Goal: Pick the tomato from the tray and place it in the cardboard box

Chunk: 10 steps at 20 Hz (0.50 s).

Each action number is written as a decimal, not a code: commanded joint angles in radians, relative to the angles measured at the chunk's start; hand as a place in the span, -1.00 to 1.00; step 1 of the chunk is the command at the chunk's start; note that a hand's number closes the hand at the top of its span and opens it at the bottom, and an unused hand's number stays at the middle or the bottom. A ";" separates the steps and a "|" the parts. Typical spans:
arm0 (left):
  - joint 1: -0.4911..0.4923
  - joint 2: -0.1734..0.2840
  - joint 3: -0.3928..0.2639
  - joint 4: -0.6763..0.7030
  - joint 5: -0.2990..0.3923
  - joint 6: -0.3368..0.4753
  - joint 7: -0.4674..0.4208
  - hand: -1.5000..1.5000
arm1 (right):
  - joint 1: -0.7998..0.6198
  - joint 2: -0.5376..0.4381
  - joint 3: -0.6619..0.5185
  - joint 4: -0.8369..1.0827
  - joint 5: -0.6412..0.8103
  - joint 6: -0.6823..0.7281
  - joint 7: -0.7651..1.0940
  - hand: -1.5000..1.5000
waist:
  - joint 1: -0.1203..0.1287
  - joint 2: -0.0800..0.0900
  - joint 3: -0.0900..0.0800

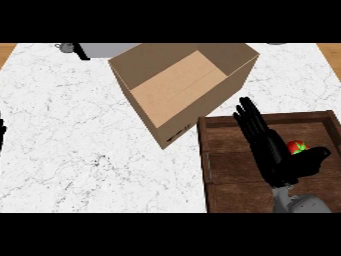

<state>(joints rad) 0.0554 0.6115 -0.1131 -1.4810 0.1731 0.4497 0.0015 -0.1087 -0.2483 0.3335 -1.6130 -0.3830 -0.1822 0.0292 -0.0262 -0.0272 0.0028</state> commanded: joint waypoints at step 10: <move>-0.070 0.028 -0.028 0.085 -0.052 -0.059 0.049 0.00 | 0.014 -0.556 -0.140 0.084 0.297 0.484 -0.351 -1.00 | 0.005 0.038 0.004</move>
<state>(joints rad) -0.0064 0.6387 -0.1299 -1.4074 0.1213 0.4075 0.0332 -0.1319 -0.6758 0.1750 -1.5859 -0.2829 0.2306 -0.1593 -0.0213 -0.0064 -0.0037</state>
